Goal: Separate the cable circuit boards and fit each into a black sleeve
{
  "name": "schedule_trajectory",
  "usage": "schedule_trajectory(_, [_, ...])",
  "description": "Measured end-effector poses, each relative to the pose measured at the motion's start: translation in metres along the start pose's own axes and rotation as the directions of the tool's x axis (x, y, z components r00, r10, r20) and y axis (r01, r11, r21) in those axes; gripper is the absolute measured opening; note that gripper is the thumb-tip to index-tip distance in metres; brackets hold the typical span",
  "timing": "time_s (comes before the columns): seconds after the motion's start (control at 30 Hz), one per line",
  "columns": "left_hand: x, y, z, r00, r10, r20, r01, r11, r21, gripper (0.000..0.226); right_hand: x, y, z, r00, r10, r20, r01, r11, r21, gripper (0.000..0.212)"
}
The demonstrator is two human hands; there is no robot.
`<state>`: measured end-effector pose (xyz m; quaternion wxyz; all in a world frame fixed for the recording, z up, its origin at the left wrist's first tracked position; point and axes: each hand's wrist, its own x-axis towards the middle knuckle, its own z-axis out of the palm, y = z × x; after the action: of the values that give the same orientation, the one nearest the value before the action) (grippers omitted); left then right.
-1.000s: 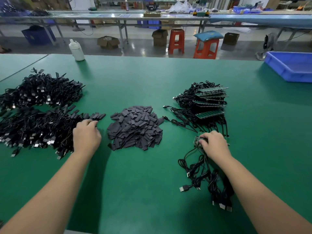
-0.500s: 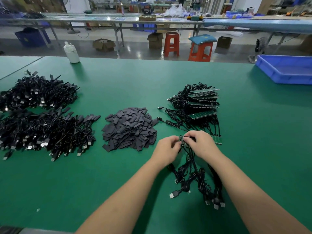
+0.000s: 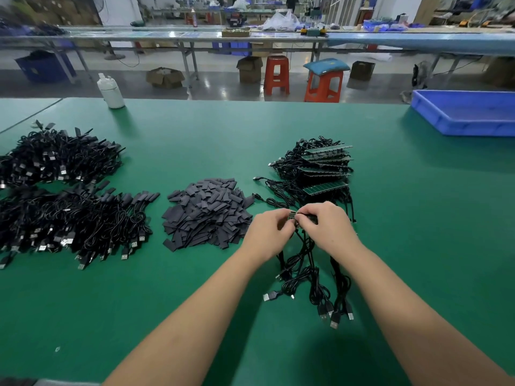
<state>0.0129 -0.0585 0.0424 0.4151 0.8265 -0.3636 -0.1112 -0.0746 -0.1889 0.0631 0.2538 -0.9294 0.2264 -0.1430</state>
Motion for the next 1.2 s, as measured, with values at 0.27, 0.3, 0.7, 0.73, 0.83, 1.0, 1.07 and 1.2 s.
schedule_trajectory(0.27, [-0.003, 0.014, -0.002, 0.998, -0.037, -0.060, 0.040, 0.998, 0.052, 0.022, -0.004, -0.012, -0.008, 0.998, 0.023, -0.060, -0.026, 0.998, -0.057, 0.017])
schedule_trajectory(0.3, [-0.004, 0.016, -0.003, 0.997, -0.034, -0.069, 0.039, 0.997, 0.065, 0.022, -0.003, -0.013, -0.008, 0.997, 0.027, -0.069, -0.031, 0.998, -0.061, 0.017])
schedule_trajectory(0.7, [-0.013, 0.033, -0.006, 0.958, 0.068, -0.279, -0.039, 0.993, 0.109, 0.021, -0.006, -0.022, -0.015, 0.985, -0.018, -0.174, 0.017, 1.000, -0.010, 0.018])
schedule_trajectory(0.73, [-0.014, 0.035, -0.007, 0.954, 0.081, -0.288, -0.048, 0.992, 0.120, 0.022, -0.006, -0.023, -0.016, 0.983, -0.020, -0.184, 0.018, 1.000, -0.009, 0.018])
schedule_trajectory(0.83, [-0.017, 0.040, -0.008, 0.923, 0.170, -0.344, -0.075, 0.959, 0.273, 0.022, -0.008, -0.030, -0.019, 0.969, -0.006, -0.246, 0.006, 1.000, 0.002, 0.019])
schedule_trajectory(1.0, [-0.015, 0.039, -0.015, 0.942, 0.065, -0.330, -0.032, 0.994, 0.102, 0.022, -0.010, -0.037, -0.033, 0.970, -0.043, -0.238, 0.055, 0.997, 0.045, 0.018])
schedule_trajectory(1.07, [-0.011, 0.034, -0.024, 0.963, -0.072, -0.261, 0.036, 0.989, -0.140, 0.022, -0.012, -0.035, -0.041, 0.975, -0.053, -0.216, 0.074, 0.993, 0.088, 0.017])
schedule_trajectory(1.2, [-0.005, 0.017, -0.034, 0.957, -0.271, -0.107, 0.189, 0.857, -0.479, 0.023, -0.016, -0.033, -0.054, 0.968, -0.090, -0.235, 0.141, 0.967, 0.211, 0.014])
